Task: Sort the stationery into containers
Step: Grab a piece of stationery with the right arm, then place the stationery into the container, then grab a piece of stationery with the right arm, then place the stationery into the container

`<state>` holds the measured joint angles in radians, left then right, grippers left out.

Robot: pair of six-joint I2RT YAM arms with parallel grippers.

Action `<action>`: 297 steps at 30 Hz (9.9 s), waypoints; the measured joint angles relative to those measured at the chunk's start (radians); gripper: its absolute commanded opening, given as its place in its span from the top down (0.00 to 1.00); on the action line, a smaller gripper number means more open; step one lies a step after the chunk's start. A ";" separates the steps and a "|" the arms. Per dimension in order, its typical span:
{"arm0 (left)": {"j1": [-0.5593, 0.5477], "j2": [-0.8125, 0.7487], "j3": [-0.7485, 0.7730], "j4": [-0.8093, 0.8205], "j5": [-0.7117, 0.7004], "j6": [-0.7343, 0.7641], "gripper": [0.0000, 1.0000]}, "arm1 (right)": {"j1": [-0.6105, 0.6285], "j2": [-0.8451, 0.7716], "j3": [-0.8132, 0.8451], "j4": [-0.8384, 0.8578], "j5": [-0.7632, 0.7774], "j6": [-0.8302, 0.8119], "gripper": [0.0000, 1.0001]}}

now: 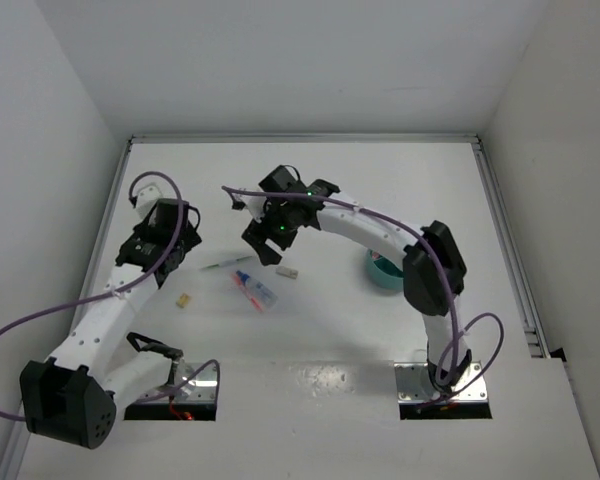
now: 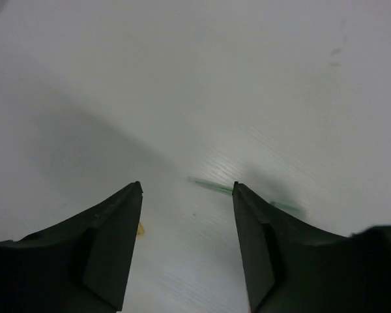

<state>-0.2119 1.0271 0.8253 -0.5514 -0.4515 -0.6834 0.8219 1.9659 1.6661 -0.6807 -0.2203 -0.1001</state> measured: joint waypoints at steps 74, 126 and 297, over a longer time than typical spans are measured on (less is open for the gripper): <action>0.037 0.098 0.001 0.230 0.725 0.224 0.58 | -0.250 -0.712 -0.681 0.891 1.009 -0.248 1.00; 0.037 0.061 0.002 0.246 0.767 0.235 0.57 | -0.689 -0.726 -1.133 1.090 0.260 0.217 1.00; 0.021 -0.081 -0.003 0.022 0.002 -0.032 0.31 | -0.578 -0.776 -0.809 0.047 0.441 0.047 0.88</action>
<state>-0.1905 0.9459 0.8223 -0.5293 -0.4492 -0.7151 0.2443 1.1904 0.8566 -0.6342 0.2203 -0.0528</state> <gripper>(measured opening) 0.688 0.157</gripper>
